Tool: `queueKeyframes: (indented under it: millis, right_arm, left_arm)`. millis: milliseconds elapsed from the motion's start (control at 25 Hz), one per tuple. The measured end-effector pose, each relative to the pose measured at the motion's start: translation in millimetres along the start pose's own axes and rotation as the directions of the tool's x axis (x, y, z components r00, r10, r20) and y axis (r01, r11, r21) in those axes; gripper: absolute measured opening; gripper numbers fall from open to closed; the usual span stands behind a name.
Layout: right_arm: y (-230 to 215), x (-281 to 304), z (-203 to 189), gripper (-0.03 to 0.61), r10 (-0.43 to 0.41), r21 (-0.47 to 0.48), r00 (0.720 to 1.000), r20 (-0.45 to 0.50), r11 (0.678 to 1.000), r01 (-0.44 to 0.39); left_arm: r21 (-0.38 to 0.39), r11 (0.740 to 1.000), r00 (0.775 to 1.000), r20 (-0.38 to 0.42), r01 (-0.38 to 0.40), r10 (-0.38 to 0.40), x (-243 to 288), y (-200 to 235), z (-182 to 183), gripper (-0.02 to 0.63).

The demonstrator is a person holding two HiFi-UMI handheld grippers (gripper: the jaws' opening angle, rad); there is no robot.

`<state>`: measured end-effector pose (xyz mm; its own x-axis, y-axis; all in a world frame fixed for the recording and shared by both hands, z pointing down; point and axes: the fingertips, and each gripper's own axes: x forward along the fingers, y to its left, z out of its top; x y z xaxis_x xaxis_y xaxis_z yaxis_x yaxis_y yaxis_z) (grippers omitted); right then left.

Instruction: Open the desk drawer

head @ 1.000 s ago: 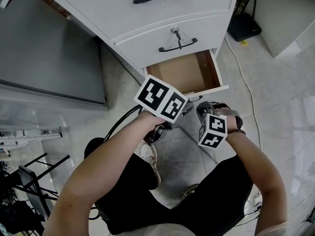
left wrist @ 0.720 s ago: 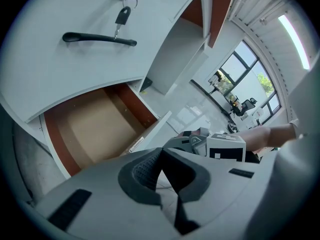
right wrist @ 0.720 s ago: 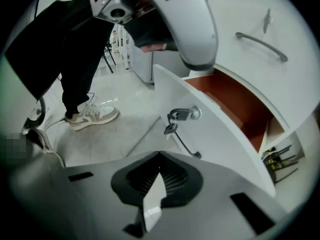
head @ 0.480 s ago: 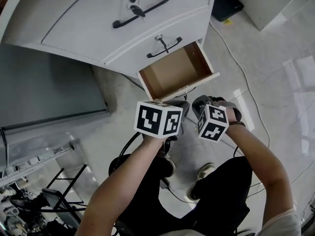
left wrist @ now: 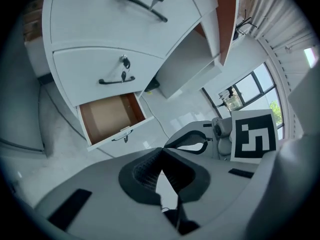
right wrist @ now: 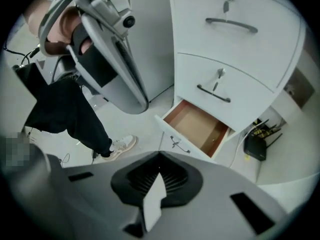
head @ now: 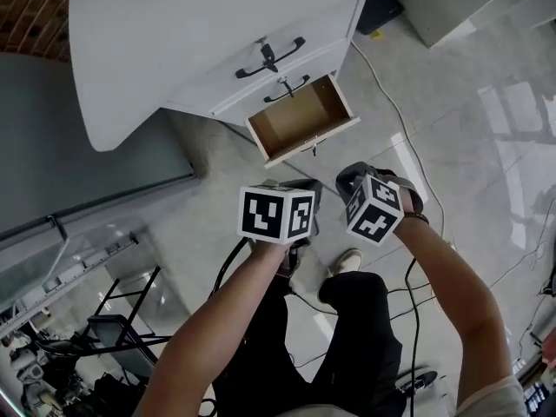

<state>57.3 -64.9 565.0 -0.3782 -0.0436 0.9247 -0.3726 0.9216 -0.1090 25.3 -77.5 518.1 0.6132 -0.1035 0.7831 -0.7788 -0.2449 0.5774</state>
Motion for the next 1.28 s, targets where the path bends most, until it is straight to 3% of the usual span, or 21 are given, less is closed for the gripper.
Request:
queueKeyframes:
  millis: [480, 840, 1120, 1280]
  right_arm:
    - [34.0, -111.4, 29.7, 0.015, 0.011, 0.130, 1.000, -0.003, 0.991, -0.010]
    - [75.9, -188.6, 57.5, 0.016, 0.026, 0.241, 0.998, 0.051, 0.970, -0.038]
    - [110.8, -264.3, 72.8, 0.016, -0.005, 0.367, 0.996, 0.094, 0.930, -0.030]
    - [134.0, -297.4, 71.9, 0.016, -0.027, 0.481, 0.994, 0.110, 0.876, -0.030]
  left_arm:
    - [-0.026, 1.000, 1.000, -0.026, -0.003, 0.002, -82.7, -68.0, -3.2, 0.008]
    - [-0.029, 0.999, 0.999, -0.028, -0.024, 0.024, -149.6, -119.6, -13.7, 0.008]
    - [-0.040, 0.999, 1.000, 0.020, -0.006, 0.007, -198.3, -178.6, -19.7, 0.008]
    - [-0.036, 0.999, 0.999, 0.036, -0.034, 0.035, -224.1, -192.1, -26.1, 0.008]
